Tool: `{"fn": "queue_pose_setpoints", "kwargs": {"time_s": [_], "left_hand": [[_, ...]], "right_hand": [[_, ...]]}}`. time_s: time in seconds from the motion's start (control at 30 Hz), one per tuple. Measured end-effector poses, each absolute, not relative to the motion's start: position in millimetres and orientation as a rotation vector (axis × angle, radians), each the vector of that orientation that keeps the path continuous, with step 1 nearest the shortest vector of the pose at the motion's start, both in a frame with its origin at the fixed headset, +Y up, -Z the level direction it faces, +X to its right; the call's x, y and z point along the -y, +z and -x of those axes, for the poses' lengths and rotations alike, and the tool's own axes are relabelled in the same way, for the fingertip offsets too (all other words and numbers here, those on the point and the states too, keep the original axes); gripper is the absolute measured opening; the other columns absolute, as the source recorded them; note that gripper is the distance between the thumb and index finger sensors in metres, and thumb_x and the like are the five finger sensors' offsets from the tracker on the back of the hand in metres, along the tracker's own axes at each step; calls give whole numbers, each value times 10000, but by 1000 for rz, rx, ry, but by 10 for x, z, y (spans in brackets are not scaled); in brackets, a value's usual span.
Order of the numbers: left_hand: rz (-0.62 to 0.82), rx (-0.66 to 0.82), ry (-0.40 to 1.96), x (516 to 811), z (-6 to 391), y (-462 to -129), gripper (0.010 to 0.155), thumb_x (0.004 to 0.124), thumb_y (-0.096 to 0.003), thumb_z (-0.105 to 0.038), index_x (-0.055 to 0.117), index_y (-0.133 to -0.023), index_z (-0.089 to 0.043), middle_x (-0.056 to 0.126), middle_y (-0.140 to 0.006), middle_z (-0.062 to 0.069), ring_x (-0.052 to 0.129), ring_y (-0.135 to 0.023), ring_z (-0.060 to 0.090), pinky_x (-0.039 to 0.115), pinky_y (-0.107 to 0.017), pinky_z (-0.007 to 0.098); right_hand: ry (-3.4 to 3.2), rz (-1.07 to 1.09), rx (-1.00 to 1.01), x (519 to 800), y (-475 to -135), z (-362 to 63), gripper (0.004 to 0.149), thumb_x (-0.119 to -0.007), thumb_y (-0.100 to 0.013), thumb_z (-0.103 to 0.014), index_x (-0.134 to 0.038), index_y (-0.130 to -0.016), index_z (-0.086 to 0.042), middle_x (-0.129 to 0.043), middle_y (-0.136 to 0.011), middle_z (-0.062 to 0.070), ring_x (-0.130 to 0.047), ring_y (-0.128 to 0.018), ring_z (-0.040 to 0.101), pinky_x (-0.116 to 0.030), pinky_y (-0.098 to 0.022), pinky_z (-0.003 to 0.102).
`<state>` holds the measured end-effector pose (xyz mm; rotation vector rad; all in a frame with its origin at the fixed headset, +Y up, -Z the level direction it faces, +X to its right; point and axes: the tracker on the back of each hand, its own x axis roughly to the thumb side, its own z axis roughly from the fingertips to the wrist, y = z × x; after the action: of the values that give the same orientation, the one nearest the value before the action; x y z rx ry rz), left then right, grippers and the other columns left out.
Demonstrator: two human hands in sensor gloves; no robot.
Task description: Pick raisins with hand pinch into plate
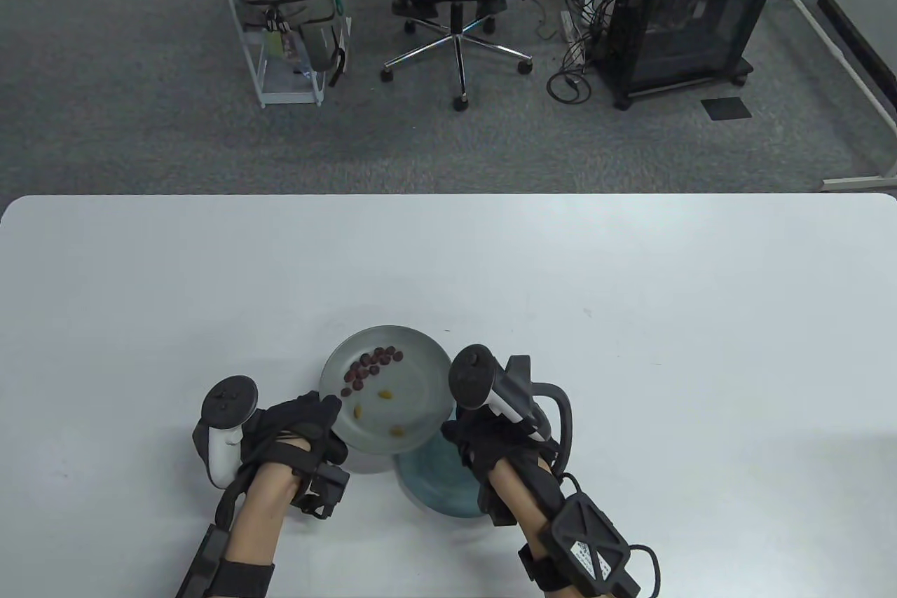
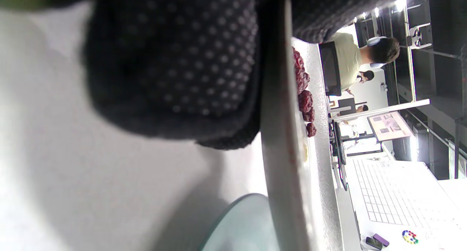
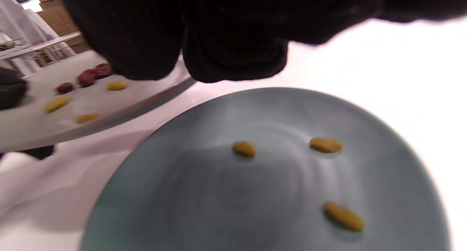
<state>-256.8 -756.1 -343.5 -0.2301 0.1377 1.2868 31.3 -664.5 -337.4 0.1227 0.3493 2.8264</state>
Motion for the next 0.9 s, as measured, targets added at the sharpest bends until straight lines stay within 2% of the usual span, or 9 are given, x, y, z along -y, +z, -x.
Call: {"fn": "queue_pose_setpoints", "kwargs": {"time_s": [0.2,0.9], "left_hand": [[245,-112,1283,7551,2473,-3425,518,790,-486,-305,789,-768,130,1121,-508,173,1091,-124,242,855,-108,386],[289,-41,1246,7551,2239,-3382,518,789,-485,-306,789,-768,128,1122,-508,169,1092,-125,240,857,-108,385]], "right_hand": [[2833,-183,-362,6646,-3339,-208,476,-958,-415,-401,-916,-793,-115,-1039,-485,57,-968,-184,148,-875,-227,369],[2887,-238,-400,6741,-3306,12,492,-957,-413,-412,-913,-799,-110,-1041,-497,63,-974,-192,152,-876,-230,371]]}}
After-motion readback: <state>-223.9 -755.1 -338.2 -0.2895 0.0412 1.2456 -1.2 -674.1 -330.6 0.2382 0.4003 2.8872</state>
